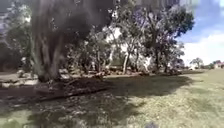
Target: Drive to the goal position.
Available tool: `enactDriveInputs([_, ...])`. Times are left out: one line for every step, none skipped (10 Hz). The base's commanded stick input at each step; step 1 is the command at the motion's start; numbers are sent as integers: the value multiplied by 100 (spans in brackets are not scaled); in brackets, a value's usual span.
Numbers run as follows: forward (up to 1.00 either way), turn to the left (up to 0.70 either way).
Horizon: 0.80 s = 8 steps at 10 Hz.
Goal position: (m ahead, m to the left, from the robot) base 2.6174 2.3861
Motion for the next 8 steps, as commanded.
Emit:
enactDriveInputs([-50, 0])
enactDriveInputs([-21, 0])
enactDriveInputs([0, 0])
enactDriveInputs([0, 0])
enactDriveInputs([0, 0])
enactDriveInputs([0, 0])
enactDriveInputs([27, 0])
enactDriveInputs([50, 0])
